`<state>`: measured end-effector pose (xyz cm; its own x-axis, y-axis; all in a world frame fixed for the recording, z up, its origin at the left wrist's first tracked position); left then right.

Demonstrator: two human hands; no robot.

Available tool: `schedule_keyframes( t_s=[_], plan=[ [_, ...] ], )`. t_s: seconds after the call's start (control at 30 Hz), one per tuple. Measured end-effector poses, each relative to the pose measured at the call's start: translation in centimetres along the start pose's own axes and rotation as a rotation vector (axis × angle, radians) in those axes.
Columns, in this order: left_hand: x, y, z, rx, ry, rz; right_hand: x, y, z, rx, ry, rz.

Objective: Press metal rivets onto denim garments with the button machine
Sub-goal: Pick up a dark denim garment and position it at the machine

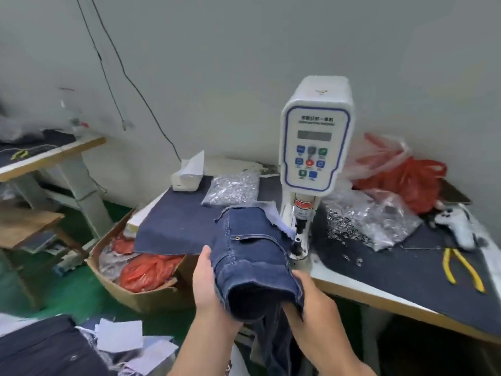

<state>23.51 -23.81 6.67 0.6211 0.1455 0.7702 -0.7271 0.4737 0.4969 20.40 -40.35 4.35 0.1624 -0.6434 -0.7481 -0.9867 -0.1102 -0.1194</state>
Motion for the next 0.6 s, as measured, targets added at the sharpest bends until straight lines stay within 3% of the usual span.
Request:
schedule_keyframes(
  t_s=[0.03,0.1,0.13,0.23,0.3,0.37,0.43,0.47,0.53,0.6],
  plan=[
    [0.5,0.1,1.9,-0.224,0.266,0.188,-0.1,0.0,-0.9,0.051,0.006,0.014],
    [0.6,-1.3,1.9,-0.105,0.472,0.334,-0.8,-0.5,-2.8,0.133,0.044,0.044],
    [0.3,-1.6,1.4,-0.118,0.417,0.372,-1.3,-1.0,-3.5,0.149,0.09,0.071],
    [-1.4,-1.4,1.5,0.05,0.251,0.378,-2.8,-1.5,-3.8,0.112,0.213,0.127],
    [-2.0,-1.5,1.3,0.107,0.033,0.441,-4.4,-1.2,-2.4,-0.058,0.238,-0.001],
    [-2.3,-1.6,0.7,0.242,-0.061,0.402,-5.5,-0.8,-0.3,-0.343,0.129,-0.168],
    [-1.9,-0.2,-0.6,0.202,0.175,0.379,-5.7,-1.0,0.1,-0.499,0.064,-0.252],
    [-1.1,0.3,-1.2,0.149,0.246,0.385,-5.8,-1.4,-0.5,-0.468,0.065,-0.295],
    [0.5,1.4,-2.7,0.089,0.279,0.404,-6.2,-2.9,-2.7,-0.246,0.094,-0.397],
    [2.1,1.8,-3.7,0.137,0.174,0.323,-7.1,-4.6,-4.2,-0.091,0.154,-0.452]
  ],
)
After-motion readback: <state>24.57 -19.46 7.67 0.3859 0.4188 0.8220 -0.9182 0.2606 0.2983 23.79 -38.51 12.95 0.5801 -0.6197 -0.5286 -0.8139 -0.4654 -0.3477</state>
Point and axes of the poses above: each hand's wrist, its own y-axis away from the middle knuckle, its own z-axis out of the palm, x = y × z, the point moved 5 cm from there along -y, towards the middle knuckle, and after that the axes turned 10 degrees about -x, right-handed, at the moved point
